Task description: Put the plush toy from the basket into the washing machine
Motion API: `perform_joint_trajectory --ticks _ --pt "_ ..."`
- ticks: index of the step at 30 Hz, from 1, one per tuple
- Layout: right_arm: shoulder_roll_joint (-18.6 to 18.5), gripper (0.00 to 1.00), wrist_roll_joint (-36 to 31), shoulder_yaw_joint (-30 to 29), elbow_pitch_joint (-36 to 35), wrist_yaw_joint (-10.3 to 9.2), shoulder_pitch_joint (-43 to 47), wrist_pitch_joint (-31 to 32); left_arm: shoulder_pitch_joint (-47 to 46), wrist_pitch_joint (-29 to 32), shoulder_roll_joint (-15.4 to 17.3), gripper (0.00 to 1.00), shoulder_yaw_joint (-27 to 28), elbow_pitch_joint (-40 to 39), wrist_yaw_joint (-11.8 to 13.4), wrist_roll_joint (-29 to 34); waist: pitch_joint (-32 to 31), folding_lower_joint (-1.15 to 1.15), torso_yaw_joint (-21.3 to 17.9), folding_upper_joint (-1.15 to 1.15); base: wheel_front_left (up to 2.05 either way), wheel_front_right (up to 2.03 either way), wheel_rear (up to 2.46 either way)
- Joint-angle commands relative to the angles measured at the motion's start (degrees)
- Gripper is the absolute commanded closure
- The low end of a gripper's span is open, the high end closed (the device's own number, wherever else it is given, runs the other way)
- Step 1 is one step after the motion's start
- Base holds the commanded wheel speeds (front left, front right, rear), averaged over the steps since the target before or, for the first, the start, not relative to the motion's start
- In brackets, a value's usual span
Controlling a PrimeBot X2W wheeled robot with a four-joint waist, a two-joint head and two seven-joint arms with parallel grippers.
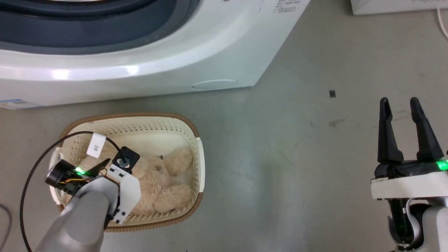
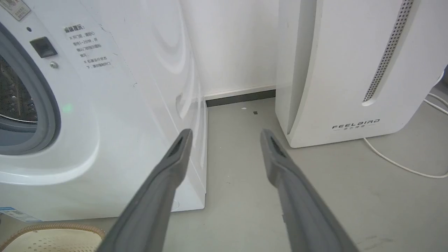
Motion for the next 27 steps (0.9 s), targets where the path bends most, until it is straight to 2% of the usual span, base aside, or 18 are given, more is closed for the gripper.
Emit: perform_joint_trajectory --ticks 1,9,14,25,26,27 --pt "-0.03 0.00 0.74 -0.25 -0.53 -0.04 -1.52 -0.72 -1.89 0.53 1.02 0.00 -0.90 1.76 -0.33 0.31 2.56 -0.01 -0.67 0.00 0.00 0.00 0.00" --pt "-0.03 0.00 2.51 -0.85 -1.10 -0.04 -4.15 -1.67 -5.73 0.75 4.32 0.00 -4.43 6.49 -0.86 -0.10 8.44 -0.01 -1.84 0.00 0.00 0.00 0.00" --pt "-0.03 0.00 3.56 -1.02 -1.22 -0.04 -5.56 -2.27 -8.73 -1.56 5.95 0.00 -6.62 9.44 -1.18 -0.67 11.43 -0.01 -2.47 0.00 0.00 0.00 0.00" --pt "-0.03 0.00 5.70 -1.36 -0.80 -0.05 -7.97 -3.57 -14.06 -4.44 8.09 0.00 -11.34 15.91 -1.87 -1.75 15.86 -0.01 -3.33 0.00 0.00 0.00 0.00" --pt "-0.03 0.00 5.89 -1.44 -0.70 -0.05 -8.15 -3.69 -14.55 -4.19 8.09 0.57 -11.83 16.50 -1.93 -1.81 16.14 -0.01 -3.41 0.00 0.00 0.00 0.00" --pt "-0.03 0.00 6.06 -1.54 -0.58 -0.05 -8.30 -3.81 -14.97 -3.98 8.13 0.87 -12.27 17.08 -1.99 -1.93 16.39 -0.01 -3.46 0.00 0.00 0.00 0.00"
